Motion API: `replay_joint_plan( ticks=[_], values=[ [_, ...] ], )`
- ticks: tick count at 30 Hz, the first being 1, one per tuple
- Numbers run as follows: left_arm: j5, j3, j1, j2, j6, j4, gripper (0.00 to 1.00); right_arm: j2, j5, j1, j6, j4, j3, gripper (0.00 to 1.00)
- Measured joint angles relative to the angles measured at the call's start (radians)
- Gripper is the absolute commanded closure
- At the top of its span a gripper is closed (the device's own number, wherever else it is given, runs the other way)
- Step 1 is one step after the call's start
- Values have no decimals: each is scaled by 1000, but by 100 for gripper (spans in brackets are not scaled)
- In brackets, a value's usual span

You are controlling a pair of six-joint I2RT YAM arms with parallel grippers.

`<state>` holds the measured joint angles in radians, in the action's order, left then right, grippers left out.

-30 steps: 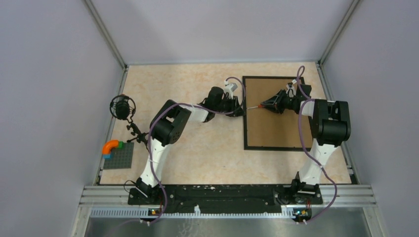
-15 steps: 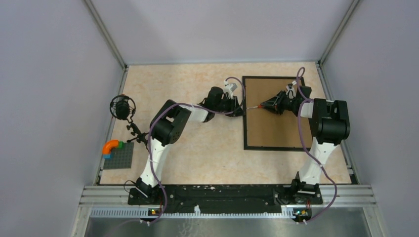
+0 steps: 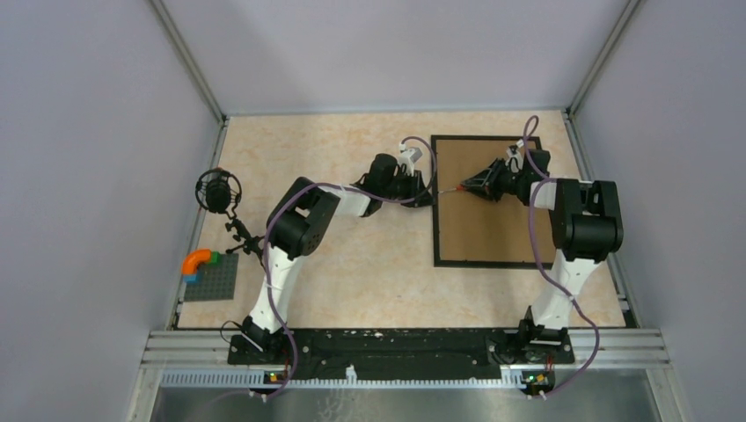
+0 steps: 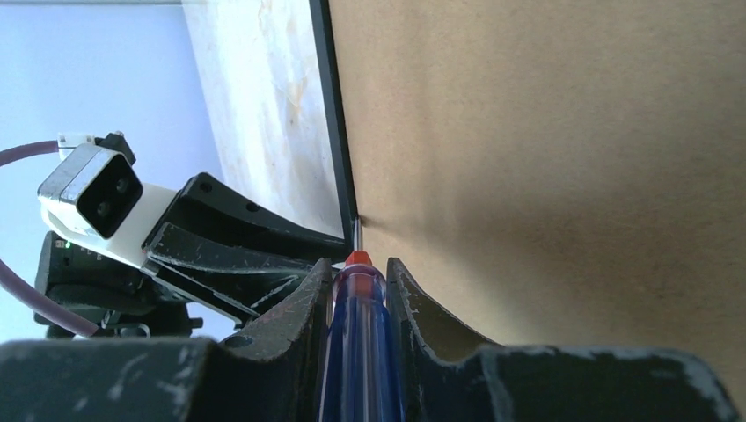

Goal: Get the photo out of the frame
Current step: Release the photo frame item from the photo frame.

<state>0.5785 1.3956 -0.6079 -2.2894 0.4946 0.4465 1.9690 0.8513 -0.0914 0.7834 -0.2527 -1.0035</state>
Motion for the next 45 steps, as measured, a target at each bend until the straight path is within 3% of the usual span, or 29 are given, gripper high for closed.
replay_joint_plan(
  ticks=[13,26,45],
  values=[
    [12,9,4,-5,0,-12,76,-113,-201,100,-97,174,-52,100],
    [27,13,24,-5,5,-26,78,-169,-382,208,-119,209,-65,100],
    [52,24,38,-11,37,-45,80,-239,-783,449,-356,416,-169,100]
  ],
)
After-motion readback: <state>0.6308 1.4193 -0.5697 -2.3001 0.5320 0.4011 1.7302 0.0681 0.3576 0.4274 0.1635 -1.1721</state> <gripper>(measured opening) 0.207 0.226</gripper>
